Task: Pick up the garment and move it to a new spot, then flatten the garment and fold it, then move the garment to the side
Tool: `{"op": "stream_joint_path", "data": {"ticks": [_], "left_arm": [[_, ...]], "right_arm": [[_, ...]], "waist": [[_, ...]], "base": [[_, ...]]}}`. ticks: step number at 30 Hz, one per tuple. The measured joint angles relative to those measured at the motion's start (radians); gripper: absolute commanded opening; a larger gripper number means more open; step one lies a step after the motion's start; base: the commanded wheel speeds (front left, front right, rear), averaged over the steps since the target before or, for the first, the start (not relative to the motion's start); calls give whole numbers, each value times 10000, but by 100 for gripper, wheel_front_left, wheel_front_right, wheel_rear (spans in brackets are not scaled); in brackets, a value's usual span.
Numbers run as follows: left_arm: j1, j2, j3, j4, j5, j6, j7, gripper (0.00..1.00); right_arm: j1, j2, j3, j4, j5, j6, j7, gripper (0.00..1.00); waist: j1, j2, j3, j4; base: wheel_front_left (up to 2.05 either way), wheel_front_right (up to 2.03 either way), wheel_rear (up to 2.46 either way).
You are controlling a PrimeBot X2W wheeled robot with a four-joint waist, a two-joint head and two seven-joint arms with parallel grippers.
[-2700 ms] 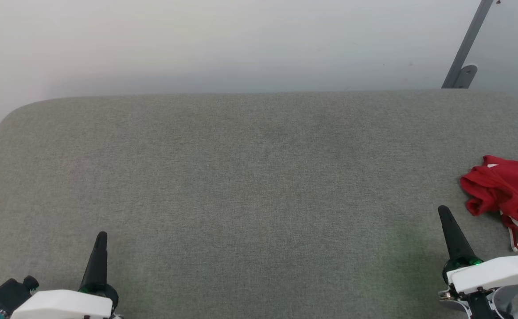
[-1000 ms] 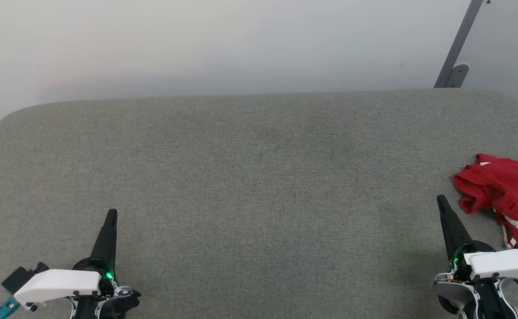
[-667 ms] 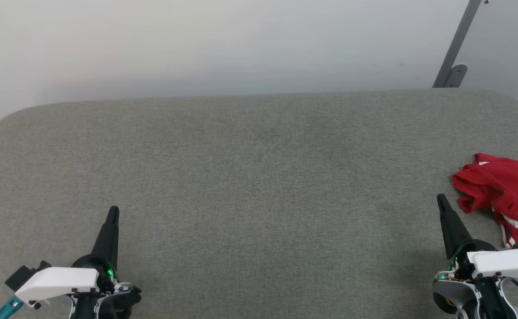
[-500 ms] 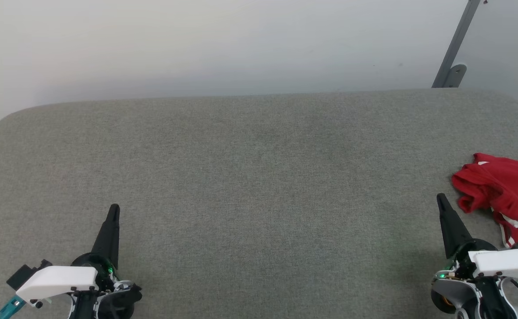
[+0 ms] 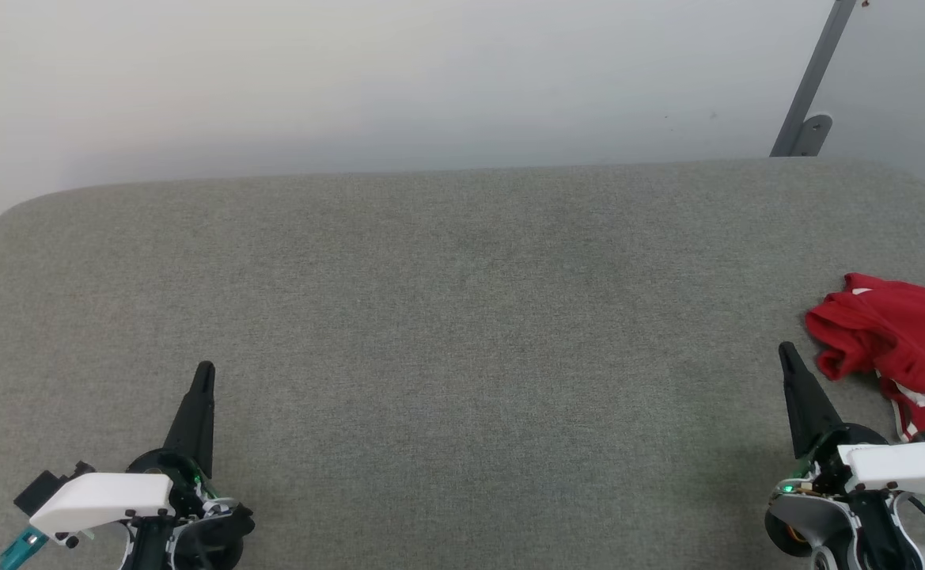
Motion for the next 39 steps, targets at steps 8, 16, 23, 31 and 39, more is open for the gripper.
{"op": "stream_joint_path", "data": {"ticks": [8,16,23,31,39], "left_arm": [[-1,-8,12,0,0,0,10,0],[-1,-17,23,0,2,0,12,0],[-1,-21,35,0,4,0,21,0],[-2,-27,44,2,19,0,25,0],[-2,-36,54,2,21,0,27,0]], "right_arm": [[-1,0,0,6,0,0,0,0],[-1,0,2,2,0,0,-2,0],[-2,0,6,6,0,0,0,0],[-2,0,2,2,0,0,0,0],[-2,0,4,6,0,0,-2,0]], "waist": [[0,0,0,0],[0,0,0,0],[0,0,0,0],[0,0,0,0],[0,0,0,0]], "base": [[0,0,0],[0,0,0],[0,0,0],[0,0,0],[0,0,0]]}}
